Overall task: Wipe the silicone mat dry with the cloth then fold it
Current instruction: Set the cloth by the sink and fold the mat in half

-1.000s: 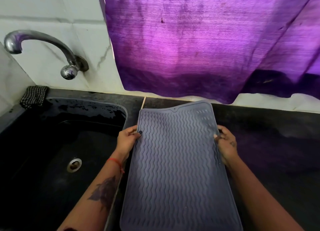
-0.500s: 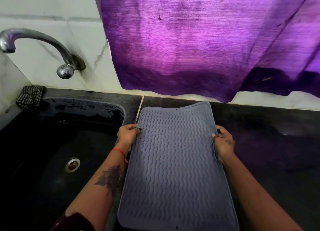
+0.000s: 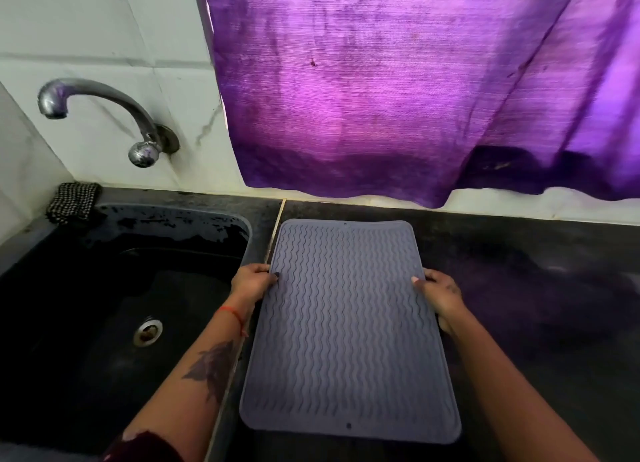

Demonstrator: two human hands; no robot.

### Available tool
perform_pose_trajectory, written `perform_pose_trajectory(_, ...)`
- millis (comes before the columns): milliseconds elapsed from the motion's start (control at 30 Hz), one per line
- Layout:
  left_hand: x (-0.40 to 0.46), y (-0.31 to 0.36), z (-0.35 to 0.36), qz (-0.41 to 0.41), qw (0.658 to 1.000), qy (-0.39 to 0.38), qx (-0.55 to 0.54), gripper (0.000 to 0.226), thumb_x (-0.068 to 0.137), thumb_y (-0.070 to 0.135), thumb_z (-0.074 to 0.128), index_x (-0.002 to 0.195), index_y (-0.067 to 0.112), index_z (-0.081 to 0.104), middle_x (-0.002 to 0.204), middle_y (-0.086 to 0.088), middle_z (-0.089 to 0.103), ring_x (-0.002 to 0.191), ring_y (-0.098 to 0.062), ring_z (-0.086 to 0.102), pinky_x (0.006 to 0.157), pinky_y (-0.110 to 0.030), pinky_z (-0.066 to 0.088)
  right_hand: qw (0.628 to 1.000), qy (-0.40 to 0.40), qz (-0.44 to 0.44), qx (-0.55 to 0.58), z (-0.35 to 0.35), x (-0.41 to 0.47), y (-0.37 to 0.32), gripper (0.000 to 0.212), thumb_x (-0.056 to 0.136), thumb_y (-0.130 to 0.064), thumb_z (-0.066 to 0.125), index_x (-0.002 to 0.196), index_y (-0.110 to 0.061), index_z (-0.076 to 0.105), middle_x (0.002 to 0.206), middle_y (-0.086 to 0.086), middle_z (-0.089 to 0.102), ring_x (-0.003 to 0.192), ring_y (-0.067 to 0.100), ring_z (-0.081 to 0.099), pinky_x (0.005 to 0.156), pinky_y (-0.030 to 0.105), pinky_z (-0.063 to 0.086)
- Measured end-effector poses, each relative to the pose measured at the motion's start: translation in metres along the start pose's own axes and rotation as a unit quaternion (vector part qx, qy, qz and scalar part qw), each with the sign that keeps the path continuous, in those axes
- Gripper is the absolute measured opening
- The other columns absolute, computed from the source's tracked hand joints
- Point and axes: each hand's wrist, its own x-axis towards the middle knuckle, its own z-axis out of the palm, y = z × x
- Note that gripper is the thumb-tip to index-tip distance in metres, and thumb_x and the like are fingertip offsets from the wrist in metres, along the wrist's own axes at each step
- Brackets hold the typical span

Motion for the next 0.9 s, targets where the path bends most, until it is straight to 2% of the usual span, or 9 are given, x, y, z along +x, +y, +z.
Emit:
perform_pose_trajectory(133, -0.02, -0.006, -0.009, 0.003, 0.999, -0.033, 0.024, 0.013, 0.079, 0.006, 0.07, 0.09, 0.009, 0.065, 0.095, -0.013, 0.066, 0.084, -0.023, 0.062, 0.08, -0.035, 0.052, 1.0, 0.001, -0.012, -0.028, -0.004, -0.022, 0.011, 0.035, 0.089, -0.02, 0.058, 0.124, -0.013, 0.057, 0.118, 0.011, 0.062, 0.098, 0.026, 0.061, 0.087, 0.039, 0.052)
perform_pose_trajectory(267, -0.045, -0.01, -0.021, -0.005, 0.993, -0.117, 0.032, 0.043, 0.077, 0.007, 0.073, 0.117, 0.01, 0.056, 0.114, -0.009, 0.062, 0.101, -0.024, 0.06, 0.073, -0.033, 0.051, 0.997, -0.014, -0.012, -0.07, -0.009, -0.046, 0.023, 0.042, 0.088, -0.021, 0.06, 0.129, -0.016, 0.051, 0.124, 0.009, 0.058, 0.106, 0.026, 0.058, 0.087, 0.033, 0.049)
perform_pose_trajectory(333, -0.058, -0.012, -0.031, -0.018, 0.985, -0.165, 0.049, 0.057, 0.076, 0.01, 0.074, 0.126, 0.018, 0.047, 0.12, -0.005, 0.059, 0.108, -0.023, 0.057, 0.072, -0.033, 0.05, 0.996, -0.053, -0.011, -0.077, -0.014, -0.056, 0.029, 0.055, 0.084, -0.021, 0.066, 0.135, -0.019, 0.044, 0.128, 0.007, 0.055, 0.112, 0.026, 0.055, 0.091, 0.034, 0.048)
perform_pose_trajectory(400, -0.069, -0.015, -0.039, -0.029, 0.973, -0.21, 0.09, 0.068, 0.073, 0.014, 0.077, 0.129, 0.026, 0.04, 0.122, 0.001, 0.056, 0.111, -0.021, 0.055, 0.078, -0.037, 0.05, 0.991, -0.1, -0.006, -0.093, -0.019, -0.066, 0.034, 0.075, 0.077, -0.019, 0.074, 0.14, -0.023, 0.034, 0.131, 0.004, 0.051, 0.119, 0.027, 0.051, 0.099, 0.04, 0.044)
perform_pose_trajectory(467, -0.08, -0.017, -0.043, -0.036, 0.961, -0.245, 0.122, 0.071, 0.074, 0.012, 0.076, 0.128, 0.031, 0.035, 0.121, 0.004, 0.054, 0.11, -0.02, 0.053, 0.075, -0.037, 0.051, 0.986, -0.134, -0.004, -0.098, -0.024, -0.075, 0.037, 0.086, 0.073, -0.008, 0.076, 0.143, -0.024, 0.028, 0.13, 0.003, 0.05, 0.12, 0.025, 0.048, 0.1, 0.039, 0.042)
perform_pose_trajectory(600, -0.093, -0.02, -0.05, -0.044, 0.957, -0.254, 0.131, 0.07, 0.079, -0.004, 0.064, 0.132, 0.03, 0.034, 0.114, 0.004, 0.054, 0.102, -0.018, 0.056, 0.07, -0.034, 0.053, 0.988, -0.135, -0.016, -0.077, -0.029, -0.089, 0.038, 0.079, 0.074, 0.008, 0.068, 0.14, -0.021, 0.035, 0.13, 0.005, 0.052, 0.115, 0.023, 0.05, 0.099, 0.036, 0.043)
perform_pose_trajectory(733, -0.099, -0.018, -0.055, -0.045, 0.968, -0.228, 0.094, 0.065, 0.081, -0.005, 0.063, 0.134, 0.025, 0.039, 0.108, 0.005, 0.058, 0.097, -0.018, 0.06, 0.067, -0.032, 0.053, 0.991, -0.132, -0.004, 0.013, -0.032, -0.098, 0.024, 0.068, 0.077, 0.011, 0.065, 0.136, -0.012, 0.041, 0.123, 0.011, 0.058, 0.101, 0.023, 0.057, 0.08, 0.034, 0.05)
perform_pose_trajectory(833, -0.103, -0.01, -0.057, -0.034, 0.972, -0.215, 0.085, 0.06, 0.082, -0.006, 0.062, 0.132, 0.021, 0.043, 0.107, 0.001, 0.06, 0.096, -0.02, 0.061, 0.068, -0.032, 0.052, 0.992, -0.12, -0.005, 0.035, -0.035, -0.105, 0.011, 0.062, 0.079, 0.012, 0.062, 0.134, -0.008, 0.043, 0.119, 0.012, 0.059, 0.102, 0.028, 0.057, 0.084, 0.038, 0.048)
perform_pose_trajectory(900, -0.105, -0.007, -0.058, -0.029, 0.974, -0.211, 0.081, 0.055, 0.082, -0.005, 0.062, 0.128, 0.019, 0.045, 0.105, -0.001, 0.061, 0.092, -0.02, 0.061, 0.066, -0.031, 0.052, 0.993, -0.112, -0.006, 0.043, -0.036, -0.107, 0.008, 0.06, 0.079, 0.013, 0.061, 0.134, -0.007, 0.044, 0.123, 0.015, 0.057, 0.106, 0.03, 0.056, 0.085, 0.039, 0.048)
